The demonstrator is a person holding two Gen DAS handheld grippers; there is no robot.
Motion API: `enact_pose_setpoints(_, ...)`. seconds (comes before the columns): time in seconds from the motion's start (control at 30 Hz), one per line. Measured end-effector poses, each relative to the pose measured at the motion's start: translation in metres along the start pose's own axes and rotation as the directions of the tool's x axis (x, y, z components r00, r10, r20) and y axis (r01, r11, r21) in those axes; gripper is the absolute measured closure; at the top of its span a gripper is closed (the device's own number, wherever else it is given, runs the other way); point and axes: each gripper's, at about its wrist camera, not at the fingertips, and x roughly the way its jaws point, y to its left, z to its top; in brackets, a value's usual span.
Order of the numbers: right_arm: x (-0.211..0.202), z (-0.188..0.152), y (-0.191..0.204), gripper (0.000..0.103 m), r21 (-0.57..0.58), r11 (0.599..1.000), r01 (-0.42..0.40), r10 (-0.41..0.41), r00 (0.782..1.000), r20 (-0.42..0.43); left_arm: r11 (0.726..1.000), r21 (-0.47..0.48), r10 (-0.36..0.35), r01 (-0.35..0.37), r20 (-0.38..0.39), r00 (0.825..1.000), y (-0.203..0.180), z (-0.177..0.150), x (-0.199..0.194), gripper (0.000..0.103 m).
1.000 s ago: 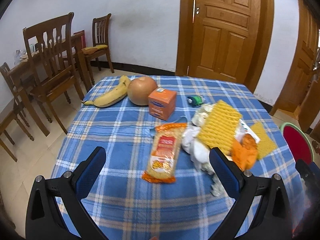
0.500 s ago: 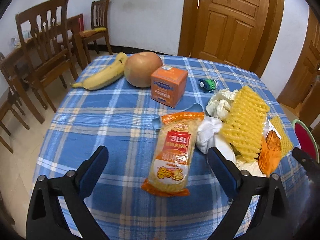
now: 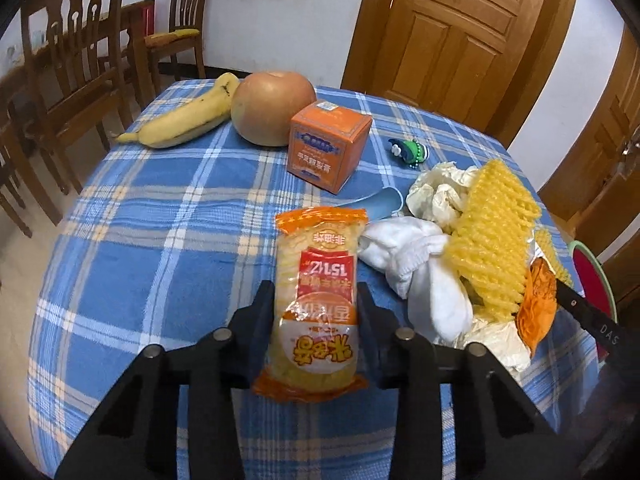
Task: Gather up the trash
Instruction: 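Grasp the snack bag with the left tool while the right tool grasps a yellow foam net, then carry both items over the red bucket and open both tools to drop them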
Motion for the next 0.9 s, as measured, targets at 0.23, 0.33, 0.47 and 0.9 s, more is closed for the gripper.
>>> enact_pose_setpoints(0.23,-0.019,-0.004,0.004,0.087,-0.016,1.000,-0.007,0.007,0.999,0.053,1.000,-0.001,-0.016,0.016,0.030,0.999,-0.001,-0.006,-0.023,0.065)
enact_pose_setpoints(0.33,-0.033,-0.006,0.003,0.088,-0.009,1.000,0.001,0.000,0.996,0.087,1.000,0.000,-0.030,0.030,0.047,0.998,-0.003,-0.007,-0.035,0.065)
enact_pose_setpoints(0.47,-0.053,-0.010,-0.001,0.088,0.011,1.000,0.004,-0.005,0.993,0.118,0.999,0.007,-0.054,0.054,0.067,0.996,-0.009,-0.008,-0.051,0.065)
enact_pose_setpoints(0.9,-0.119,-0.018,-0.041,0.088,0.113,0.994,0.007,-0.037,0.965,0.261,0.980,0.108,-0.175,0.166,0.074,0.982,-0.073,-0.004,-0.079,0.065)
